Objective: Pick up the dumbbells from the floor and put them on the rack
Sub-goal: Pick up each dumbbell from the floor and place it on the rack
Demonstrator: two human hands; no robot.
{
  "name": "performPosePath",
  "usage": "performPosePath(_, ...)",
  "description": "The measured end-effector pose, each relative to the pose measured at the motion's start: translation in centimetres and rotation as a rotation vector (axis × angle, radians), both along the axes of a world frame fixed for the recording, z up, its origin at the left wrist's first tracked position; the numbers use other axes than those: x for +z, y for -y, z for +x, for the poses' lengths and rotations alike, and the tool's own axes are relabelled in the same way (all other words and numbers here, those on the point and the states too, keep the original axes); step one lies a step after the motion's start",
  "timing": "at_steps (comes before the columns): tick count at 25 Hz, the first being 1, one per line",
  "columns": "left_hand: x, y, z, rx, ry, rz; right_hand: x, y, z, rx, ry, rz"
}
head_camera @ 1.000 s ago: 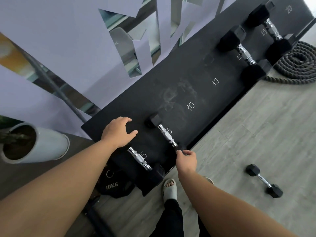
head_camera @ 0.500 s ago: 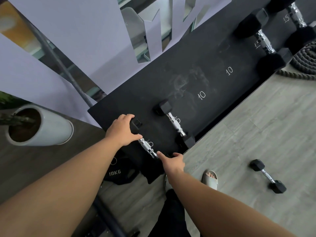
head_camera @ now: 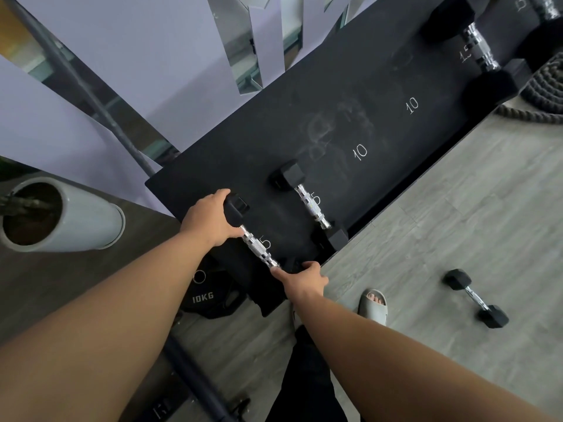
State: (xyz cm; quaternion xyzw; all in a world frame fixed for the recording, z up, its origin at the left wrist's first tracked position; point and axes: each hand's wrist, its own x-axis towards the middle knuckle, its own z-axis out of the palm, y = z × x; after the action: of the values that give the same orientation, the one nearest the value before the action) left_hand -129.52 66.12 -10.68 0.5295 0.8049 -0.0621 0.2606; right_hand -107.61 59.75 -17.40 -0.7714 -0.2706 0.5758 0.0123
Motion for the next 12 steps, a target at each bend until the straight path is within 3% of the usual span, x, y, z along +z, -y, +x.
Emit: performPosePath(12, 3.8, -0.3, 0.8, -0.03, -0.111, 0.022, 3.6, -0.8, 0.3, 0.015, 0.044, 0.019)
